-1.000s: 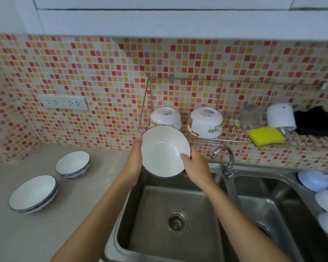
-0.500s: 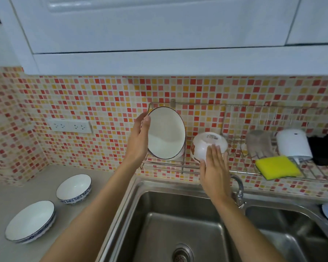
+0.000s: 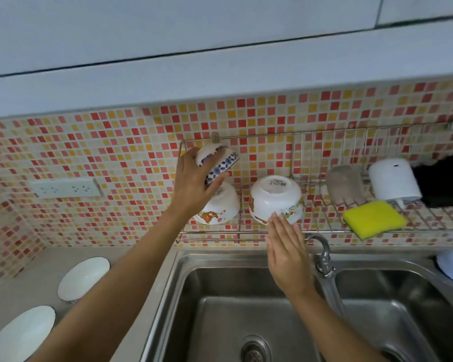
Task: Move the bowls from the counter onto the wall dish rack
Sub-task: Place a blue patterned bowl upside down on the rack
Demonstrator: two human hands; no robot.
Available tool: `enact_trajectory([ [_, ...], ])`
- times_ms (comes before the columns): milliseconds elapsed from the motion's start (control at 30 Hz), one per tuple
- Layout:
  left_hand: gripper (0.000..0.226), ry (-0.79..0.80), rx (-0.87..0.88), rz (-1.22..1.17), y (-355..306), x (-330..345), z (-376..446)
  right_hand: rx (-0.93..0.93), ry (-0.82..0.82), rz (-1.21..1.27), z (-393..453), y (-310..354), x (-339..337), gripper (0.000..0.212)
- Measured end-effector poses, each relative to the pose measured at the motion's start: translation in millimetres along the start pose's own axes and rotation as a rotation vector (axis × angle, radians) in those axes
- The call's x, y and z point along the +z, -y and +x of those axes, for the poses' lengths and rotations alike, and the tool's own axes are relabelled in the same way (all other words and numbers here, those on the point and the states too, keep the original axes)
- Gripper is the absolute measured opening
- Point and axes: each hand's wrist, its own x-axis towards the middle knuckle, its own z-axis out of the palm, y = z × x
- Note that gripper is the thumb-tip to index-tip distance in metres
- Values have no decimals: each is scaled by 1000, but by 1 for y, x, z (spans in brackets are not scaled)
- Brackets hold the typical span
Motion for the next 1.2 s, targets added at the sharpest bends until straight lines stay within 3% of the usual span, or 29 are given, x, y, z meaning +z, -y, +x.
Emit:
enact_trajectory([
  [167, 48, 89, 107, 241, 9, 19, -8, 13, -18, -15, 0, 2, -1, 39],
  [333, 49, 221, 166, 317, 22, 32, -21, 18, -39, -14, 0, 3, 1, 38],
  [700, 62, 259, 194, 261, 31, 43, -30, 34, -58, -14, 0, 5, 1, 36],
  [1000, 100, 385, 158, 262, 36, 50, -28, 50, -65, -5, 1, 6, 1, 37],
  [1200, 98, 391, 134, 193, 42, 55, -31, 58, -64, -9, 2, 8, 0, 36],
])
